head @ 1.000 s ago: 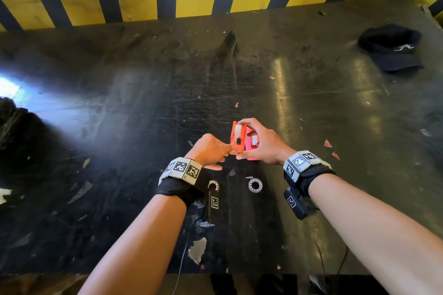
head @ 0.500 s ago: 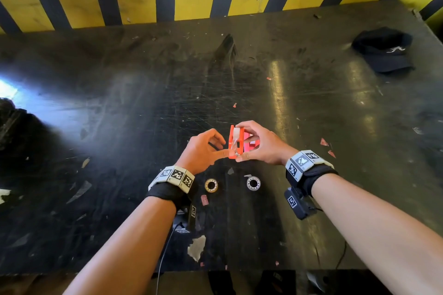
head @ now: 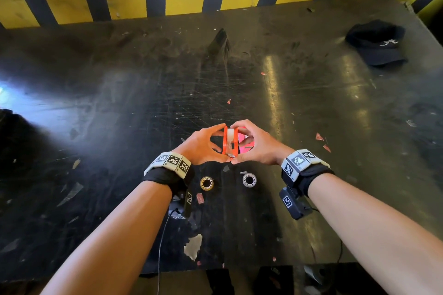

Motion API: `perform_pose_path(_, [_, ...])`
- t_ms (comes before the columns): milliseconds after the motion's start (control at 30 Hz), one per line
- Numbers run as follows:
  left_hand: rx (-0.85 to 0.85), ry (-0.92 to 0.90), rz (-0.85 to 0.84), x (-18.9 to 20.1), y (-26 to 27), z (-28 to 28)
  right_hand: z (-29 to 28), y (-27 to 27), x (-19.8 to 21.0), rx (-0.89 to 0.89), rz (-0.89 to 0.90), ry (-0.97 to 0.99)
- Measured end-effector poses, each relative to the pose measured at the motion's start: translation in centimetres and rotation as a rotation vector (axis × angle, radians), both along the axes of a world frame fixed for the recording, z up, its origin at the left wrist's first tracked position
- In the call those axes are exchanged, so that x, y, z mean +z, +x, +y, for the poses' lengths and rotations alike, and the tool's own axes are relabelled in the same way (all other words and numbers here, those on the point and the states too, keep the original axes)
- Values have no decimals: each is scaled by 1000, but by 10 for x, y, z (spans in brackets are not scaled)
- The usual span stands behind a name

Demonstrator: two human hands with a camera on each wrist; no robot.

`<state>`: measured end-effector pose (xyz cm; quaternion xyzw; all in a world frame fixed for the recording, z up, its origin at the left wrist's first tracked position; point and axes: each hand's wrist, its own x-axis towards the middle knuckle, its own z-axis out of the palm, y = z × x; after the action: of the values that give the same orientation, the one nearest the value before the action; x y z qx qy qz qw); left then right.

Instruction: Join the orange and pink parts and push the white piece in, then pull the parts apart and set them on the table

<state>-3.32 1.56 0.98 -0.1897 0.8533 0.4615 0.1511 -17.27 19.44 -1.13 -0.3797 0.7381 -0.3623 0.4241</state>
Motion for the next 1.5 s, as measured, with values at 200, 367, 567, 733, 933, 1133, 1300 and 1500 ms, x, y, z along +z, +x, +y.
perform_pose_path(200, [-13, -77, -1, -23, -14, -14, -20, -8, -14, 67, 194, 157])
perform_pose_path(367, [-13, -146, -9, -60, -27, -27, -41, -21, -32, 152, 532, 293])
perform_pose_path(567, [73, -217, -15, -103, -31, -42, -32, -56, -66, 168, 543, 377])
perform_pose_path(733, [79, -248, -20, -114, -33, -43, -17, -69, -88, 123, 518, 393])
perform_pose_path(933, [97, -220, -49, -111, -30, -41, -12, -62, -84, 84, 540, 337])
perform_pose_path(1133, [155, -234, 79, -54, -28, -23, 1, -53, -38, -29, 443, 209])
perform_pose_path(1300, [80, -303, 303, 9, -38, 3, 21, -37, 10, -66, 417, 107])
perform_pose_path(1500, [-176, -516, 281, 61, -46, 34, 44, -19, 44, -62, 447, 53])
